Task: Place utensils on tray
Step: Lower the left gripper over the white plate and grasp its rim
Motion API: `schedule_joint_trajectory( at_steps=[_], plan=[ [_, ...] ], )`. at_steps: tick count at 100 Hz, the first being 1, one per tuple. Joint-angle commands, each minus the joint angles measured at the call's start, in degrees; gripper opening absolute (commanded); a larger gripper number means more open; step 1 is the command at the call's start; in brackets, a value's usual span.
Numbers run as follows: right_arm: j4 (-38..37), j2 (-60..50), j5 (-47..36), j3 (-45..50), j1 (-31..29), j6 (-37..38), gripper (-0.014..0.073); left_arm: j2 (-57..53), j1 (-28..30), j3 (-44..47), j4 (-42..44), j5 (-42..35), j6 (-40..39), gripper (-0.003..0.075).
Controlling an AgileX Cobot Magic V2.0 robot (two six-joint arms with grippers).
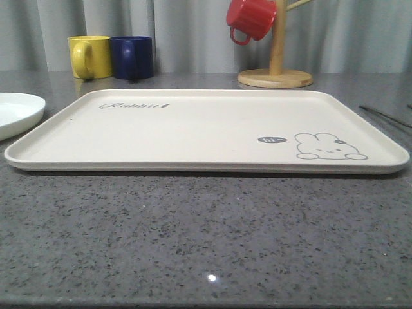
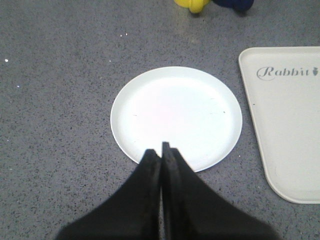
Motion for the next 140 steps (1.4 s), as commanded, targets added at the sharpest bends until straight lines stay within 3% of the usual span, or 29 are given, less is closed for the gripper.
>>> schedule_joint_trajectory(
  at_steps=[1, 22, 32, 42, 49, 68, 105, 124, 140],
  plan=[
    [0.04, -0.92, -4.72, -0.96, -0.29, -0.48, -0.0069, 4.59, 0.04, -3.65, -0.43, -2.47, -0.27, -0.0018],
    [0.04, -0.92, -4.72, -0.96, -0.29, -0.48, -0.0069, 12.05, 0.04, -4.27, -0.73, -2.25, -0.13, 0.0019],
    [0.04, -0.92, -4.72, -0.96, -0.29, -0.48, -0.0069, 14.4, 0.04, -4.27, -0.82, -1.93, -0.13, 0.0179],
    [0.04, -0.92, -4.72, -0.96, -0.29, -0.48, -0.0069, 16.05, 0.04, -4.27, -0.82, -1.61, -0.13, 0.0415],
    [0.04, -0.92, -4.72, -0.96, -0.29, -0.48, -0.0069, 16.96, 0.04, -4.38, -0.82, -1.61, -0.13, 0.0492],
    [0.04, -0.92, -4.72, -0.96, -0.29, -0.48, -0.0069, 22.08, 0.14, -7.56, 0.3, 0.28, -0.13, 0.0496],
    [0.04, -0.92, -4.72, -0.96, -0.29, -0.48, -0.0069, 43.57, 0.83, -28.36, 7.61, 13.68, -0.13, 0.0496],
    [0.04, -0.92, -4.72, -0.96, -0.29, -0.48, -0.0069, 51.62, 4.8, -35.21, 6.67, 15.56, 1.28, 0.0496],
    [0.04, -0.92, -4.72, -0.96, -0.29, -0.48, -0.0069, 55.7, 8.35, -35.88, 1.59, 15.92, 5.09, 0.0496]
  ],
)
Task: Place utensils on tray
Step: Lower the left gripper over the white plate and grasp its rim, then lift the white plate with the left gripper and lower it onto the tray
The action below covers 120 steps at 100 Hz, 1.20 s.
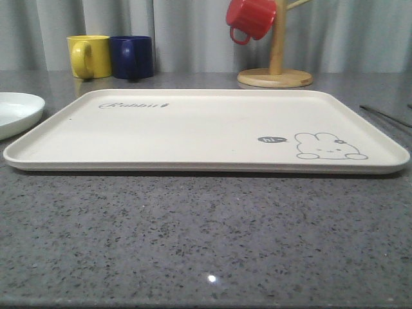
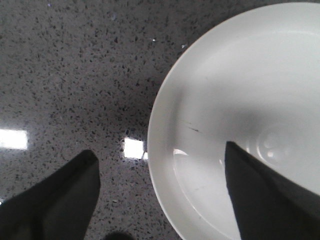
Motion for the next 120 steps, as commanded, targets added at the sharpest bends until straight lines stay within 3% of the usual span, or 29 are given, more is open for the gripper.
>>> schedule_joint_trajectory(
  at_steps=[1, 65, 74, 92, 120],
  plan=[
    [0.04, -0.92, -4.72, -0.96, -0.29, -0.48, -0.0069, -0.35, 1.81, -1.99, -3.05, -0.58, 1.69, 0.0496],
    [0.04, -0.92, -4.72, -0.96, -0.29, -0.48, -0.0069, 7.55, 4.06, -1.99, -9.11, -0.86, 5.56, 0.0489],
    [0.04, -0.92, -4.72, -0.96, -0.29, -0.48, -0.0069, 7.55, 4.06, -1.99, -9.27, -0.86, 5.67, 0.0397],
    [0.04, -0.92, -4.72, -0.96, -0.29, -0.48, -0.0069, 7.55, 4.06, -1.99, -9.27, -0.51, 7.12, -0.0022],
    [0.04, -0.92, -4.72, -0.96, -0.29, -0.48, -0.0069, 6.2, 6.53, -1.99, -11.1, 0.16, 8.95, -0.0017]
  ],
)
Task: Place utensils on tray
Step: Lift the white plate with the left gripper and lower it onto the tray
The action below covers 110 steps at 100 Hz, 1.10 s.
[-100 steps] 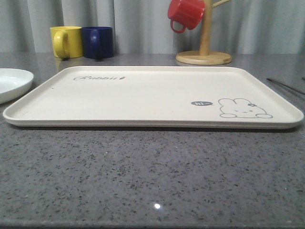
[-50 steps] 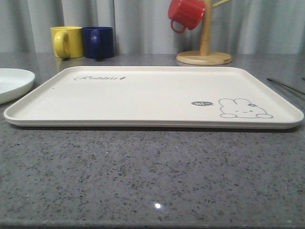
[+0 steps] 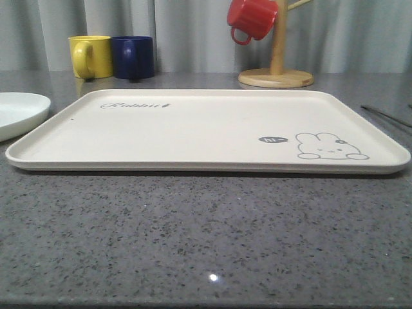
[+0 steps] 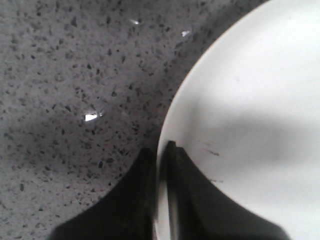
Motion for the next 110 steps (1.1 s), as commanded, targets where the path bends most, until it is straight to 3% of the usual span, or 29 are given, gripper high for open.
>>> schedule_joint_trajectory(
  at_steps=[1, 35, 57, 68, 110],
  plan=[
    [0.04, -0.92, -4.72, -0.96, -0.29, -0.48, -0.0069, -2.77, 1.46, -0.84, -1.12, 0.19, 0.8, -0.0017],
    [0.04, -0.92, -4.72, -0.96, -0.29, -0.48, -0.0069, -11.69, 11.03, -0.84, -21.48, 0.35, 11.35, -0.0017],
    [0.04, -0.92, -4.72, -0.96, -0.29, -0.48, -0.0069, -16.43, 11.46, -0.84, -32.46, 1.04, 15.61, -0.0018],
    [0.04, -0.92, -4.72, -0.96, -0.29, -0.48, -0.0069, -16.89, 8.29, -0.84, -37.03, 1.84, 16.94, -0.0018],
    [0.04, -0.92, -4.72, -0.96, -0.29, -0.48, -0.0069, -10.53, -14.91, -1.46, -36.64, -3.58, 15.99, -0.0018]
  ],
)
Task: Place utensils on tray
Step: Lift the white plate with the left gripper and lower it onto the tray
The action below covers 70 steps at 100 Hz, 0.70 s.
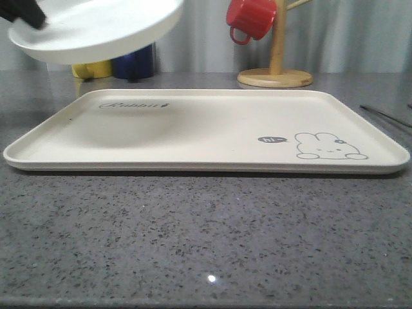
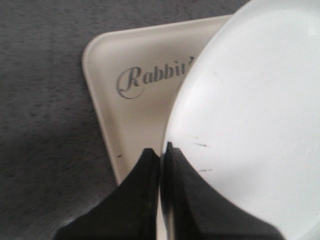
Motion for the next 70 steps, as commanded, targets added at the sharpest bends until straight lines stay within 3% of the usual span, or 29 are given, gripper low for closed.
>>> schedule_joint_trajectory(
  at_steps=[1, 19, 56, 70],
  plan=[
    [0.04, -0.92, -4.72, -0.96, -0.29, -0.48, -0.0069, 0.21, -3.64, -2.18, -2.74, -2.15, -1.23, -0.0018],
    [0.04, -0.92, -4.72, -0.96, -0.29, -0.48, -0.0069, 5.32, -7.1, -3.29, 1.98, -2.37, -5.28, -0.0018],
    [0.04, -0.92, -4.72, -0.96, -0.29, -0.48, -0.0069, 8.74, -7.08, -3.29, 2.09, -2.76, -6.35, -0.0012],
    [0.04, -0.92, -4.72, -0.96, -0.29, -0.48, -0.0069, 8.74, -7.08, -3.29, 2.08, -2.76, -6.35, 0.0115]
  ],
)
